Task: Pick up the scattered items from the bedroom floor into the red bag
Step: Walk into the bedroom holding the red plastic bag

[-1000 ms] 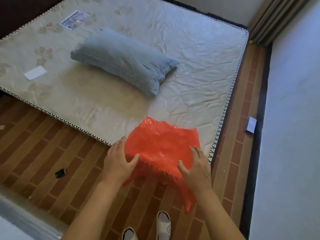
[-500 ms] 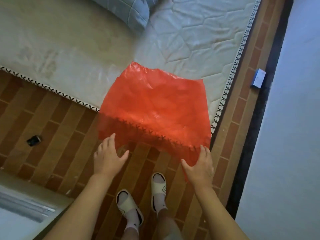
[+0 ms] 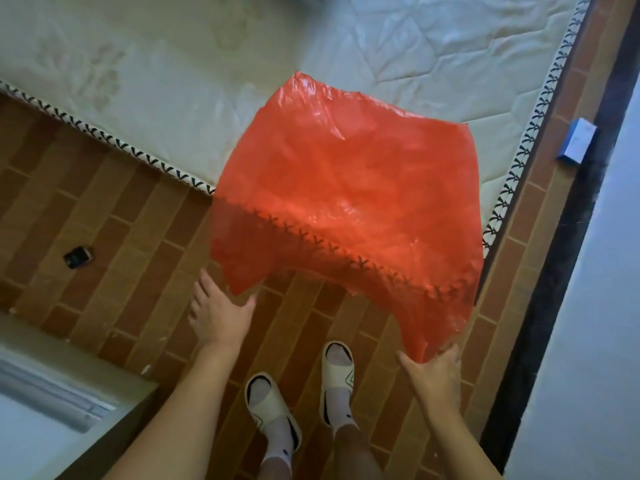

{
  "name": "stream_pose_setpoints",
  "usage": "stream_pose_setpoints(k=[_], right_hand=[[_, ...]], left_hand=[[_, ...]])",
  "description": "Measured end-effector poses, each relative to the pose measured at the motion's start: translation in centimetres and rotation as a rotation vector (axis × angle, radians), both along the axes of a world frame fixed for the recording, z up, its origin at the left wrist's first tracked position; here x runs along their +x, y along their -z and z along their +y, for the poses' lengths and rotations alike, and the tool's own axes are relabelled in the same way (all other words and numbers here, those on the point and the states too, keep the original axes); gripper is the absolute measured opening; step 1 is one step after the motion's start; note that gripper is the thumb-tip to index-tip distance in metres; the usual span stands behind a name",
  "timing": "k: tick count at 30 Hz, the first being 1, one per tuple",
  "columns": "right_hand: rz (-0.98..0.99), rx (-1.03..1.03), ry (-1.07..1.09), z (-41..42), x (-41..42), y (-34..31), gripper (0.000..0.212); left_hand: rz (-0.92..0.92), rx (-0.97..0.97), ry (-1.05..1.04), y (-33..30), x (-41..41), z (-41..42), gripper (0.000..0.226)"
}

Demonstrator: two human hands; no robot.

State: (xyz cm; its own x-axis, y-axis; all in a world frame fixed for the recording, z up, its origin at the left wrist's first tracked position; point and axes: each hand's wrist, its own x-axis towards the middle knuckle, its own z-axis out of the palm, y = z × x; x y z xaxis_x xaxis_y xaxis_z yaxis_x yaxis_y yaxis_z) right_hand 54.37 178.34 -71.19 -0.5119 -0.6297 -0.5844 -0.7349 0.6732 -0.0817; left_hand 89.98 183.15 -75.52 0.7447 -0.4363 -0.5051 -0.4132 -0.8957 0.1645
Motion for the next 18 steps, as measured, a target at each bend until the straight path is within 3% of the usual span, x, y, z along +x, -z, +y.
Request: stream_pose_setpoints(k=[3,7,12,18], right_hand=[[-0.077,-0.039,0.066,0.0,-0.1,-0.2,0.074],[-0.084,-0.097,0.000,-0.6,0.1,-0.9,0.028],[-0.131,-0.180,-0.053,-0.9,0.4,-2.0,0.020],[-0.193,-0.326,-0.090,-2.3,2.0,-6.9,0.019]], left_hand=[[0.040,0.031,-0.047,2.1,1.0,0.5,0.113],[0.073,-0.035,-0.014,3.4,1.1,-0.1,0.085],[0.044,-0.144,0.049,2.7,0.7,-1.1,0.034],[0.061,-0.354,0.019,-4.4,-0.2,-0.1,0.008]])
